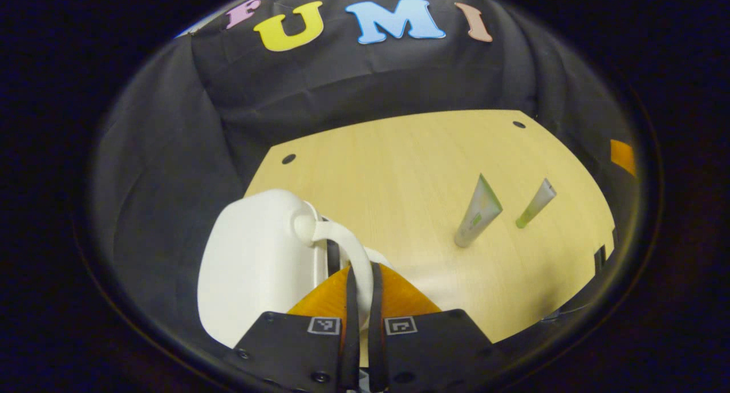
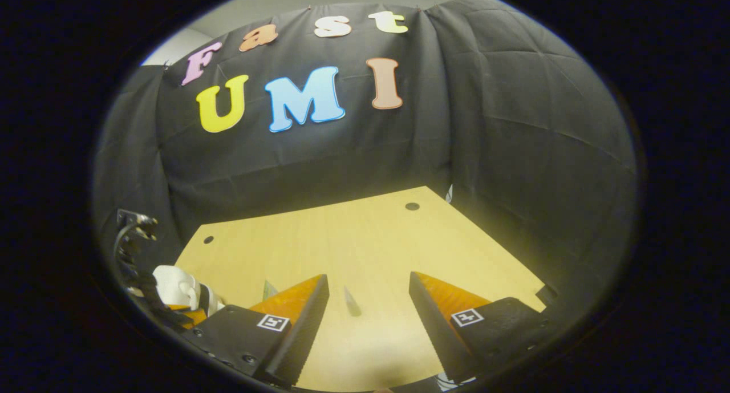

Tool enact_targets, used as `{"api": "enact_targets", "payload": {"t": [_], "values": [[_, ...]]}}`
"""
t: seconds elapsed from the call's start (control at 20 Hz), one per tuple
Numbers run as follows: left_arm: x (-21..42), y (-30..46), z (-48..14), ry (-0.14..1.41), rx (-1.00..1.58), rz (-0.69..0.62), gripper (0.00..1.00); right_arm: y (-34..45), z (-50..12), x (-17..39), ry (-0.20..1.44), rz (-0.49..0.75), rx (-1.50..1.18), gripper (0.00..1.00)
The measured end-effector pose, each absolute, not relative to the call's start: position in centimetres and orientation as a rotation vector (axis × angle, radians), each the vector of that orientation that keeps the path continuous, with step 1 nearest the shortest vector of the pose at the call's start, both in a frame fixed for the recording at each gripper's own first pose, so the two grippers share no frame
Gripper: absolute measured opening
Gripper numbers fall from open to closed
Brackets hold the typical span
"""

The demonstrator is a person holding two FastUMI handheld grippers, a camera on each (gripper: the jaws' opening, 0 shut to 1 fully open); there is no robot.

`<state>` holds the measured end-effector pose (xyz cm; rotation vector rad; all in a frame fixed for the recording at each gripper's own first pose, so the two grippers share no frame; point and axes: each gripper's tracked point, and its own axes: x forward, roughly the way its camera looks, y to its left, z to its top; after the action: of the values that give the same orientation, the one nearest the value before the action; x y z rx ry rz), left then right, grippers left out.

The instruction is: First open the suitcase, pack the skin care products into it, and then close the suitcase.

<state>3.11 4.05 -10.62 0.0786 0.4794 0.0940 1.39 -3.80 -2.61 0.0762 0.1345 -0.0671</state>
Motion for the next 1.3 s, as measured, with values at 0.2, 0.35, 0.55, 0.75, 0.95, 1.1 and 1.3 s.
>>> {"api": "enact_targets", "payload": {"t": [0.2,0.35,0.55,0.75,0.95,1.1,1.3], "values": [[-0.2,11.3,-3.4,0.387,0.132,0.159,0.14,-2.7,-3.1,1.8,0.149,-0.036,0.080,0.87],[-3.0,19.2,1.6,0.320,0.238,0.283,0.14,-2.1,-3.4,1.9,0.153,-0.021,0.079,0.87],[-5.4,31.1,3.7,0.315,0.354,0.486,0.13,-1.4,-4.2,1.9,0.169,-0.007,0.092,0.87],[-5.3,41.5,1.5,0.366,0.444,0.616,0.13,-1.8,-4.6,1.7,0.178,-0.021,0.104,0.87],[-2.9,48.2,-2.6,0.394,0.444,0.686,0.13,-2.5,-5.0,1.4,0.187,-0.045,0.106,0.87],[-0.5,51.4,-5.1,0.419,0.445,0.689,0.13,-3.2,-4.9,1.1,0.187,-0.066,0.106,0.87],[0.1,54.6,-6.8,0.437,0.378,0.717,0.28,-3.9,-5.0,0.7,0.193,-0.089,0.101,0.87]]}}
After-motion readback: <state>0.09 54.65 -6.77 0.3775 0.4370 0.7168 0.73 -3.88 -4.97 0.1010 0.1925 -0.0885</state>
